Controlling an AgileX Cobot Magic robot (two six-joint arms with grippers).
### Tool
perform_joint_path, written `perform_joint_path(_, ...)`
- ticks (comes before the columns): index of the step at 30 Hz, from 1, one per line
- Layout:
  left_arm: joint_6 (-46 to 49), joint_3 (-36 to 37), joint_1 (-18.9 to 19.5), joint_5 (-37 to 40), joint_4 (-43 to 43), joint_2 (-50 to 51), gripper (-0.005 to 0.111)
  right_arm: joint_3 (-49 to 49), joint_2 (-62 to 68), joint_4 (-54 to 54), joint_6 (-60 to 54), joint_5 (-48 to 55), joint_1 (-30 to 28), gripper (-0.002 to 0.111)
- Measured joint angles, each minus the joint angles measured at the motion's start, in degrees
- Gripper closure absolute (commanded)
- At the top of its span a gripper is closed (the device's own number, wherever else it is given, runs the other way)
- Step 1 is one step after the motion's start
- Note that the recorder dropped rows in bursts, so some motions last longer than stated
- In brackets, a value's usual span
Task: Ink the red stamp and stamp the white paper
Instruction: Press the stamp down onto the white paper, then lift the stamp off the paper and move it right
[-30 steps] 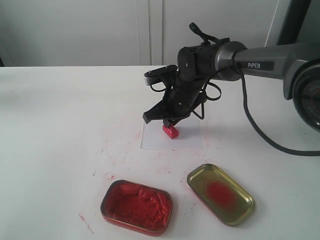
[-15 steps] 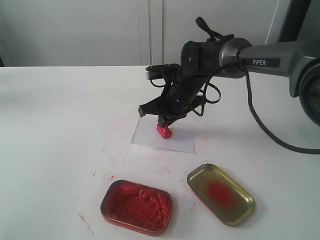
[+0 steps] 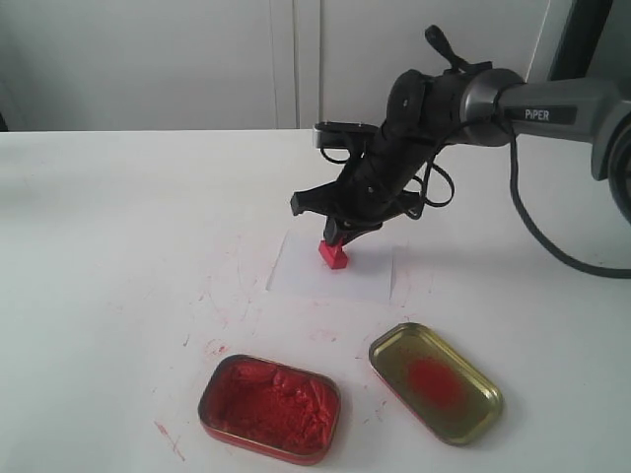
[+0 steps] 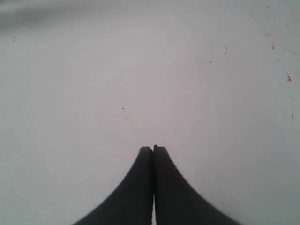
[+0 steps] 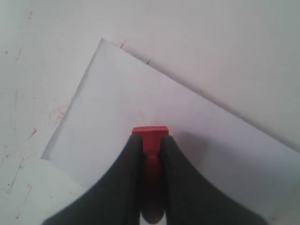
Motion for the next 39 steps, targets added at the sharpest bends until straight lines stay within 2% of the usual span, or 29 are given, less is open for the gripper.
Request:
perform_joint_path(15, 0.0, 0.0, 0.0, 0.0, 0.0, 0.0, 0.107, 0.1, 0.0, 2.1, -0.9, 0.5, -0.7, 0.108)
perform_joint_path(28, 0.0, 0.0, 0.0, 0.0, 0.0, 0.0, 0.107, 0.6, -3.0, 2.9, -3.4, 7.8, -1.3, 0.108)
perform_joint_path(39, 0.0, 0.0, 0.0, 0.0, 0.0, 0.0, 0.107, 14.0, -11.3, 10.7, -11.7, 5.8, -6.6, 0.108)
